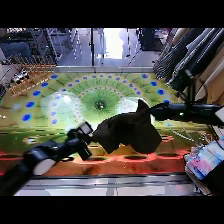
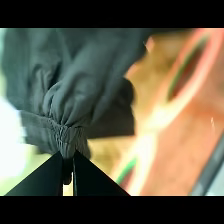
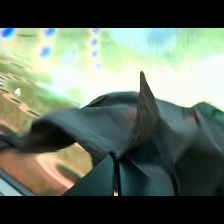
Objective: Fold the clothes and pants, and hang the long-sleeved shirts on hangers.
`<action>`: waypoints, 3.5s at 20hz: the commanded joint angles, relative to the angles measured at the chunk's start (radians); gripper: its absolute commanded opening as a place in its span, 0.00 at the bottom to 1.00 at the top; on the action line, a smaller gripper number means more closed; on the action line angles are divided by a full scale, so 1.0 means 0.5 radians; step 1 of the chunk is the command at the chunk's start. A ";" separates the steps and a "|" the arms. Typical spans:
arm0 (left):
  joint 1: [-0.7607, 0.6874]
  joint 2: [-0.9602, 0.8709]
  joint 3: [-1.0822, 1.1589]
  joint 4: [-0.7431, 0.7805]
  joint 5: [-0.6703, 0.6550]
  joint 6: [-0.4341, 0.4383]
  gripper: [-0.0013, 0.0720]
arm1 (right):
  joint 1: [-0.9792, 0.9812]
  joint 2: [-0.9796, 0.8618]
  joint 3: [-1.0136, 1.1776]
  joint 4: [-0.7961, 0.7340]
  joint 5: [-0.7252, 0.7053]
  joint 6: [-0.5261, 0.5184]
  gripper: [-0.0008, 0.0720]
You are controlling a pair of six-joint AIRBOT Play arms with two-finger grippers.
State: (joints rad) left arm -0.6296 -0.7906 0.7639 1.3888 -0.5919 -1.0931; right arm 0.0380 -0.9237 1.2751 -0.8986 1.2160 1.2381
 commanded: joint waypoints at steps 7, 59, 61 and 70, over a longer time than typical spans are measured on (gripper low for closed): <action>0.240 0.396 1.235 -0.239 -0.501 -0.061 0.03 | -0.011 0.175 0.990 -0.048 0.527 -0.058 0.02; 1.642 -1.793 1.338 -0.996 -1.537 -0.538 0.81 | 0.253 -1.907 1.037 -1.381 -0.282 0.393 0.02; 1.559 -1.856 1.298 -1.064 -1.384 -0.595 0.81 | 0.193 -1.907 1.182 -1.320 -0.442 0.418 0.32; 1.350 -2.014 1.298 -1.102 -0.909 -0.972 0.80 | -0.320 -1.685 0.724 -0.289 0.558 0.465 0.70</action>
State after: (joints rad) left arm 0.0547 -1.7798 1.4147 0.8406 -1.1049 -1.5162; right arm -0.0395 -1.8290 1.7615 -1.2373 1.3693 1.4662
